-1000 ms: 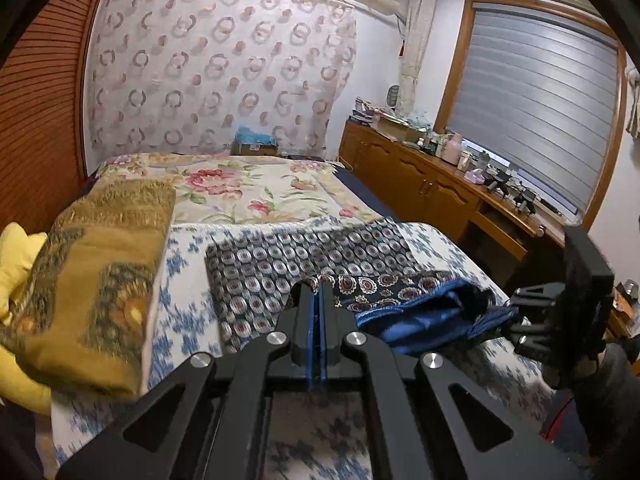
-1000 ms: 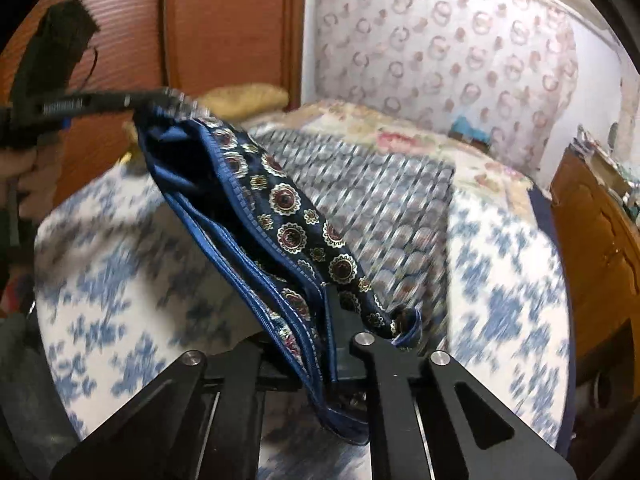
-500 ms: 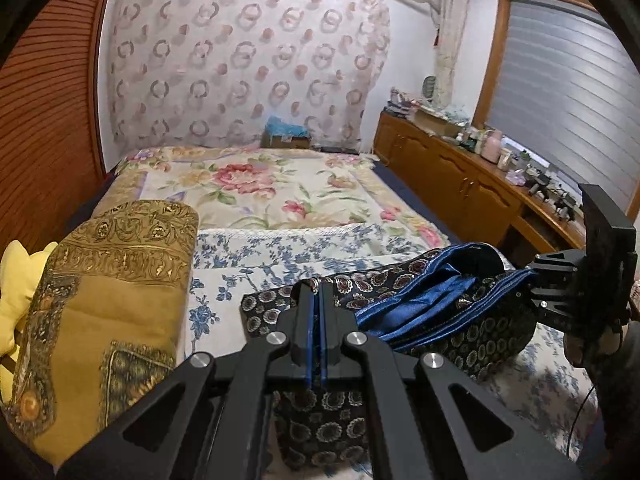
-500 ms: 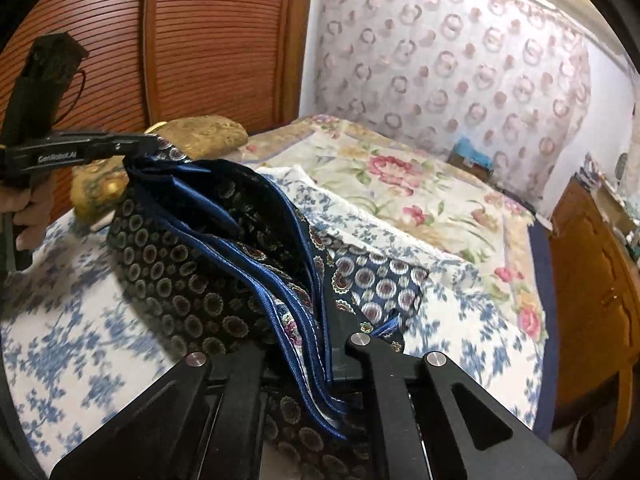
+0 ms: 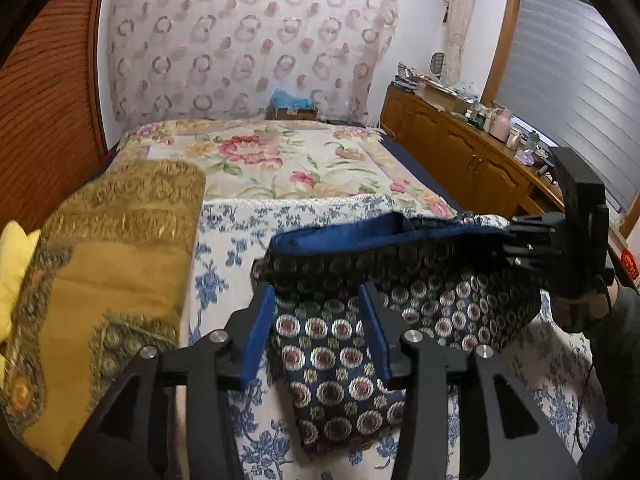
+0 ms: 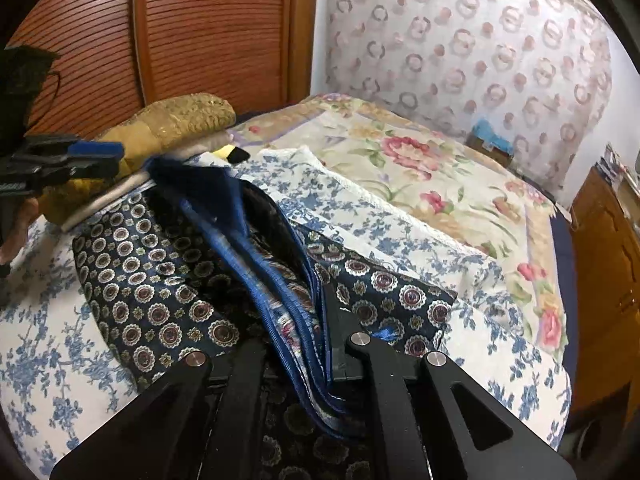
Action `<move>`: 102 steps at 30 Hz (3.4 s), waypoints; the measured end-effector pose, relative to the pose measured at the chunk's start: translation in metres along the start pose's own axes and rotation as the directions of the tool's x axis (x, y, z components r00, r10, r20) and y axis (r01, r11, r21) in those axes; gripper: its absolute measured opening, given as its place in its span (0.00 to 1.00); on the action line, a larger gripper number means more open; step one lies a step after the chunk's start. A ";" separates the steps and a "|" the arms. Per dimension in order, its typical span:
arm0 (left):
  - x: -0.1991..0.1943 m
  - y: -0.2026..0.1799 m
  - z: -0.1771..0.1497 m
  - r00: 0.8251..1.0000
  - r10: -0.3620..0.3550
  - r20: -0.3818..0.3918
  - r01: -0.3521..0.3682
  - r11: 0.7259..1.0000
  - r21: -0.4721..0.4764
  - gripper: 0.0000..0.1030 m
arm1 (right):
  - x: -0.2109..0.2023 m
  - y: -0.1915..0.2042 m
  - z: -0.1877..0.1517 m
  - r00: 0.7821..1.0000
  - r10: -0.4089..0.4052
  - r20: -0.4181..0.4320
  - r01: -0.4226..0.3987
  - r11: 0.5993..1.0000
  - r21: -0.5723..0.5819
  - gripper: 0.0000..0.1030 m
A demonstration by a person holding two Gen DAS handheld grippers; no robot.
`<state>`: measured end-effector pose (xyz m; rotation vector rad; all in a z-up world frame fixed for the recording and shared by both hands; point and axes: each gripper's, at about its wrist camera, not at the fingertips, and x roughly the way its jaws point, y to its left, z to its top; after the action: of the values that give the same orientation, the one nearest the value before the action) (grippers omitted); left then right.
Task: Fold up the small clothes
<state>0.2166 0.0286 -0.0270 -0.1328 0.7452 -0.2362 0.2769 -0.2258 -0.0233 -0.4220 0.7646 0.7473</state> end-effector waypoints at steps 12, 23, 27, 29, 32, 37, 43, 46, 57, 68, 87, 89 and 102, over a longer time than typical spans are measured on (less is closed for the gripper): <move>0.024 0.004 -0.007 0.997 0.051 -0.060 -0.051 0.999 0.011 0.42 | -0.027 -0.024 -0.002 0.992 -0.126 0.018 0.122 0.982 0.144 0.45; 0.038 0.007 -0.011 0.994 0.061 -0.092 -0.060 0.998 0.012 0.42 | -0.012 -0.065 -0.051 0.993 -0.059 -0.099 0.089 0.939 0.332 0.58; 0.041 0.007 -0.011 0.993 0.061 -0.101 -0.061 0.998 0.008 0.42 | 0.003 -0.070 -0.050 0.996 0.031 -0.081 0.001 0.928 0.372 0.58; 0.042 0.007 -0.012 0.993 0.062 -0.102 -0.061 0.998 0.008 0.42 | 0.008 -0.067 -0.045 0.996 0.049 -0.073 -0.020 0.932 0.361 0.58; 0.044 0.007 -0.012 0.993 0.059 -0.106 -0.059 0.998 0.006 0.42 | 0.013 -0.062 -0.039 0.995 0.070 -0.066 -0.043 0.939 0.342 0.58; 0.047 0.006 -0.011 0.992 0.049 -0.112 -0.049 0.999 0.000 0.42 | 0.016 -0.050 -0.037 0.995 0.082 -0.056 -0.063 0.957 0.282 0.27; 0.049 0.002 -0.003 0.992 0.045 -0.114 -0.044 0.999 0.012 0.42 | 0.006 -0.046 -0.038 0.994 0.105 -0.033 -0.093 0.964 0.247 0.10; 0.053 0.002 0.003 0.992 0.047 -0.116 -0.046 0.999 0.015 0.42 | -0.008 -0.050 -0.035 0.996 0.084 -0.017 -0.078 0.973 0.217 0.09; 0.093 0.004 0.015 0.985 0.007 -0.171 -0.011 1.000 -0.020 0.45 | -0.004 -0.071 -0.038 0.998 0.031 -0.046 -0.021 0.977 0.213 0.09; 0.096 -0.004 0.015 0.983 -0.067 -0.170 0.063 0.998 -0.029 0.08 | 0.007 -0.079 -0.041 0.997 0.060 -0.046 -0.045 0.958 0.284 0.13; -0.021 -0.013 0.037 0.989 -0.063 0.135 0.058 0.998 0.038 0.01 | -0.060 -0.048 0.013 0.991 -0.009 0.137 -0.017 0.982 0.186 0.09; -0.032 -0.010 0.039 0.986 -0.047 0.162 0.041 0.998 0.042 0.01 | -0.064 -0.041 0.025 0.989 -0.012 0.145 -0.011 0.988 0.156 0.09; -0.093 0.042 0.025 0.945 0.104 0.310 -0.095 0.995 -0.042 0.01 | -0.056 0.012 0.118 0.981 0.020 0.194 -0.005 0.997 -0.077 0.09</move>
<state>0.1749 0.0941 0.0436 -0.1533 0.4377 -0.1046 0.2961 -0.1735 0.0949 -0.4064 0.5565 0.8190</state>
